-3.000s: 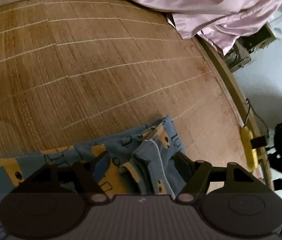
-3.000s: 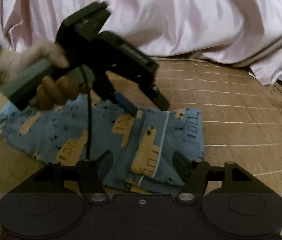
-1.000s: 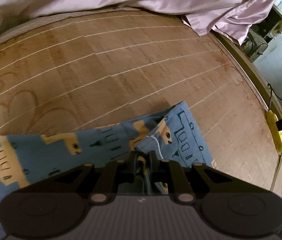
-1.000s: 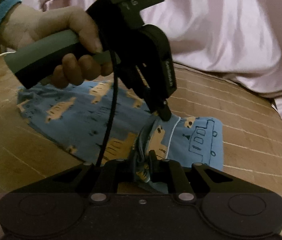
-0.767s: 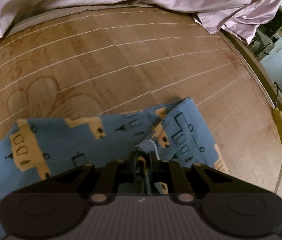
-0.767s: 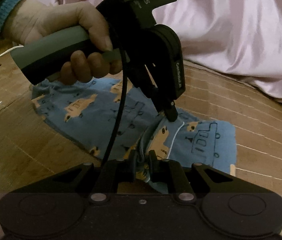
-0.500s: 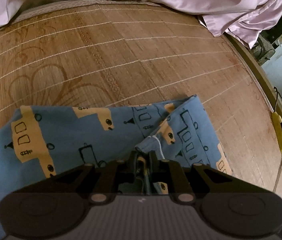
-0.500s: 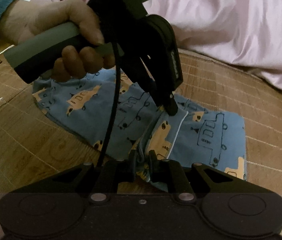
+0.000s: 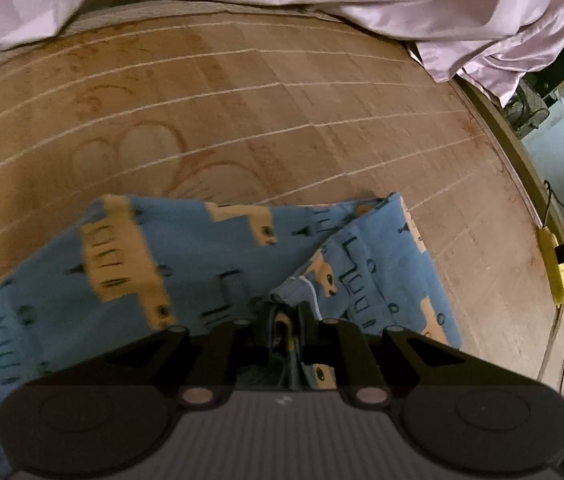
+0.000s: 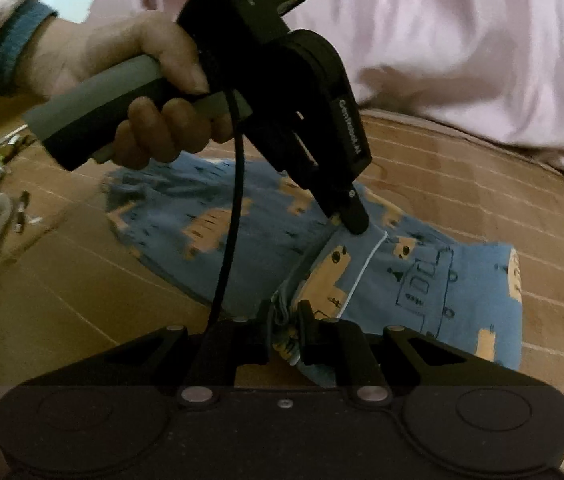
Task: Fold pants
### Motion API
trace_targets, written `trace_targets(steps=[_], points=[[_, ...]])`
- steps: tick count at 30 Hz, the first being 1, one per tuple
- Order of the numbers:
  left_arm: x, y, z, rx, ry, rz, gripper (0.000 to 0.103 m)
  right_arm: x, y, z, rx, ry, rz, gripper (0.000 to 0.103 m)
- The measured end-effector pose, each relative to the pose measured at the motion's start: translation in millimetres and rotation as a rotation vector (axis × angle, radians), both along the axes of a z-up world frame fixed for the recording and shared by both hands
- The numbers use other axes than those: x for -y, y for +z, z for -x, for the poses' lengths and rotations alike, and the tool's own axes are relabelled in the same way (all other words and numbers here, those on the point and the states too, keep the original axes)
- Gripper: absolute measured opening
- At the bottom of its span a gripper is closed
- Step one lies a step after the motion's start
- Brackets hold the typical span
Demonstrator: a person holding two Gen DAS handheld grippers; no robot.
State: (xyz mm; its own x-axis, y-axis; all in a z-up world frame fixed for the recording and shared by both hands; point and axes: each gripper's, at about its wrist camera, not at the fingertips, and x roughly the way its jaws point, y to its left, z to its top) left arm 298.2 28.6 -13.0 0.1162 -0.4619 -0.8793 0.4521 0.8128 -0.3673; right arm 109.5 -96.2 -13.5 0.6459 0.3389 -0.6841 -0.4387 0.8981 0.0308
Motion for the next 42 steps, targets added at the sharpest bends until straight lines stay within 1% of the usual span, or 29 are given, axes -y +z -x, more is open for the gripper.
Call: trace_targets(steps=[4,9,11,15,22,25,26,28,29,31,32,33,34,35,36,37,39,40,41,42], points=[[-2,8,-3,0.010,0.007,-0.043,0.013,-22,1,-5,0.009,0.059,-0.005,0.012],[-4,7,-5,0.010,0.021,-0.089,0.013,-46,-3,-10,0.008,0.122,0.008,0.012],[-3,4,-4,-0.002,0.033,-0.088,0.013,-51,-7,-11,-0.001,0.130,0.010,0.012],[3,2,-2,0.001,0.020,-0.086,0.013,-57,-8,-12,-0.007,0.139,0.010,0.012],[3,3,-1,-0.001,0.015,-0.075,0.013,-54,-5,-10,0.000,0.150,-0.001,0.012],[2,0,-1,-0.004,0.008,-0.081,0.013,-52,-9,-9,-0.008,0.155,0.005,0.013],[4,-2,0,-0.002,0.006,-0.087,0.013,-52,-11,-10,-0.015,0.156,0.009,0.015],[5,-6,0,-0.002,0.003,-0.096,0.015,-50,-14,-10,-0.034,0.159,0.000,0.023],[5,-8,1,-0.001,0.002,-0.102,0.016,-48,-14,-10,-0.040,0.158,-0.010,0.031],[5,-10,3,0.014,-0.003,-0.119,0.026,-45,-12,-8,-0.037,0.160,-0.019,0.037],[6,-9,4,0.028,-0.002,-0.134,0.029,-43,-10,-8,-0.029,0.156,-0.020,0.045],[6,-9,5,0.037,-0.001,-0.146,0.034,-39,-7,-7,-0.022,0.149,-0.027,0.055],[6,-8,6,0.043,0.001,-0.161,0.038,-35,-4,-6,-0.018,0.146,-0.040,0.060],[6,-6,7,0.045,0.005,-0.176,0.040,-29,-1,-5,-0.015,0.140,-0.052,0.069],[7,-5,7,0.045,0.013,-0.192,0.046,-22,2,-4,-0.008,0.128,-0.055,0.074],[7,-2,8,0.044,0.023,-0.212,0.052,-16,5,-3,0.001,0.113,-0.052,0.076],[8,5,12,0.053,0.039,-0.255,0.058,0,11,-1,0.013,0.079,-0.049,0.085],[9,11,15,0.064,0.044,-0.285,0.063,9,13,-1,0.019,0.057,-0.048,0.087],[10,17,18,0.079,0.051,-0.309,0.065,17,15,-1,0.028,0.029,-0.042,0.089],[10,23,22,0.097,0.061,-0.327,0.072,25,16,-2,0.034,-0.001,-0.039,0.090]])
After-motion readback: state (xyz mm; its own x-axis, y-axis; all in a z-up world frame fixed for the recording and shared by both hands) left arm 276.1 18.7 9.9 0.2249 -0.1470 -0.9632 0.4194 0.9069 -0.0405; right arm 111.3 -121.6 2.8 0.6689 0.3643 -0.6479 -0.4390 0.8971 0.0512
